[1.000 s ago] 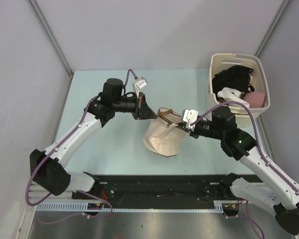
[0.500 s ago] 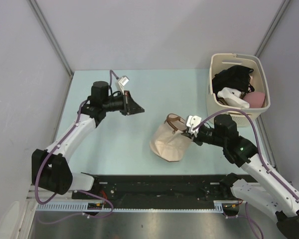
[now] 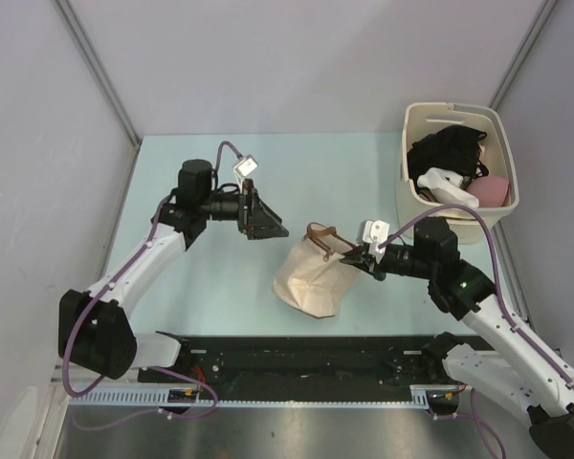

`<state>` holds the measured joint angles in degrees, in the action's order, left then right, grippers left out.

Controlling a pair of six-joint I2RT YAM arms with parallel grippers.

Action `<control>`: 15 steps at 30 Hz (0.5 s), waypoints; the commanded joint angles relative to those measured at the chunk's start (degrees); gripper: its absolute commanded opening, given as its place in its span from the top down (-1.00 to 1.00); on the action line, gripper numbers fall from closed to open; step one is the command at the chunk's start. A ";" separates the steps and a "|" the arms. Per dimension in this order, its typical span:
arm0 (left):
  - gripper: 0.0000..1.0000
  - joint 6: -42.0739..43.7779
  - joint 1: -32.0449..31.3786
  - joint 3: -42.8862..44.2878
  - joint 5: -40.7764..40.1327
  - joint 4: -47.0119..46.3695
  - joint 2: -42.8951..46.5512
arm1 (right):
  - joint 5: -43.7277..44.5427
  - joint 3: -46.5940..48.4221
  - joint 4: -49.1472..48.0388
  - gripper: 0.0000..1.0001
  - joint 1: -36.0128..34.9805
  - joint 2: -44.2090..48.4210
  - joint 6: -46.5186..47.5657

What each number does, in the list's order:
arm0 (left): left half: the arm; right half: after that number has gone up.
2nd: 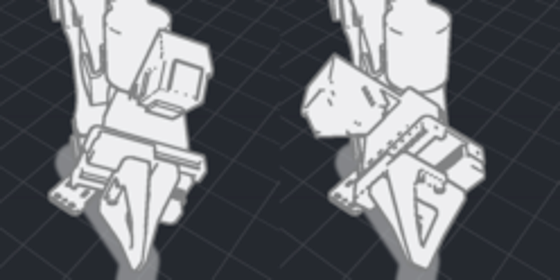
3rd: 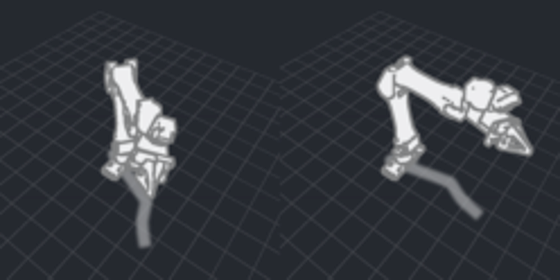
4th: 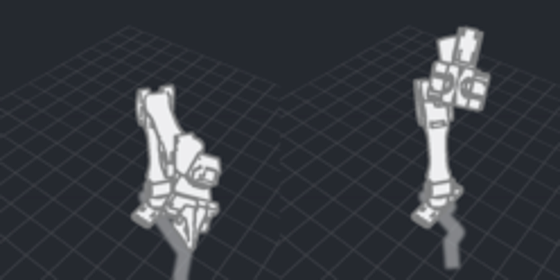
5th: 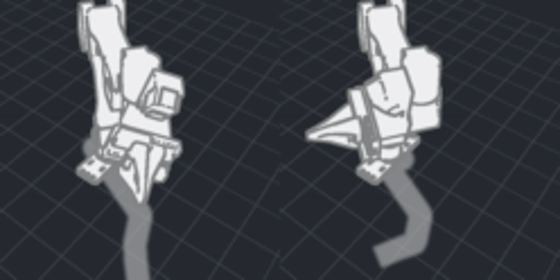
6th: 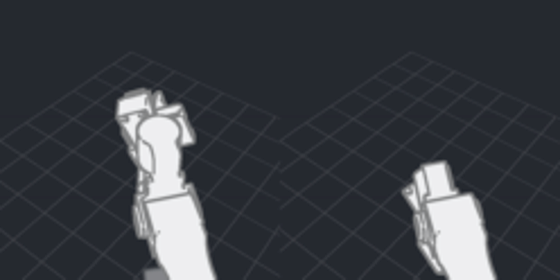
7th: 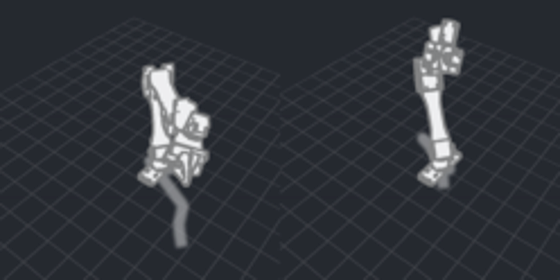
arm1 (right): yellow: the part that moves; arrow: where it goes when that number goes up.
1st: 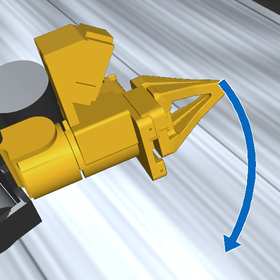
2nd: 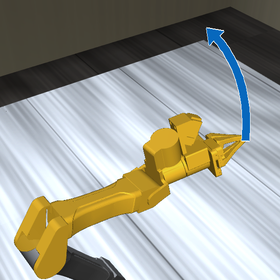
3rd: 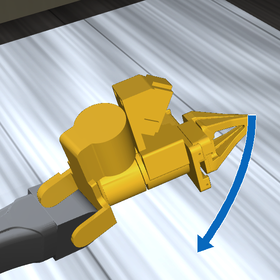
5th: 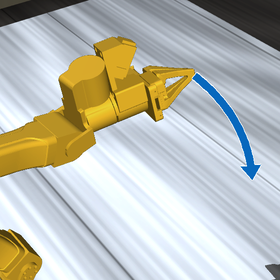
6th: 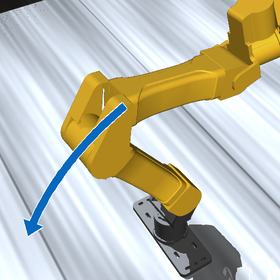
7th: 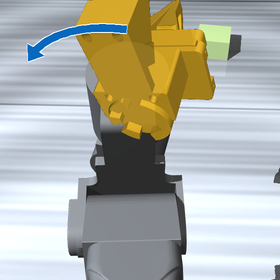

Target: Unzip the laundry bag and remove the bra

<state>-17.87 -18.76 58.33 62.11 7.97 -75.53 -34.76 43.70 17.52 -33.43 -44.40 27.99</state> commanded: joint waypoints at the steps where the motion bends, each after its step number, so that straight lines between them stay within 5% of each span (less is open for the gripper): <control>1: -0.83 3.37 -2.06 0.30 8.99 -2.43 1.27 | -8.47 0.68 -6.53 1.00 1.00 1.16 -3.46; 8: -0.77 9.34 -8.21 4.33 11.37 2.40 -1.55 | -10.76 0.77 -8.82 1.00 1.61 0.37 -4.61; 15: -0.48 7.59 -8.75 4.25 13.57 0.39 -1.73 | -10.24 0.68 -8.82 1.00 2.23 -0.42 -4.35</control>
<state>-12.88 -27.18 60.55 69.32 7.97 -77.69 -44.25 43.70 13.63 -31.68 -44.69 24.01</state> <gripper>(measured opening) 0.769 0.036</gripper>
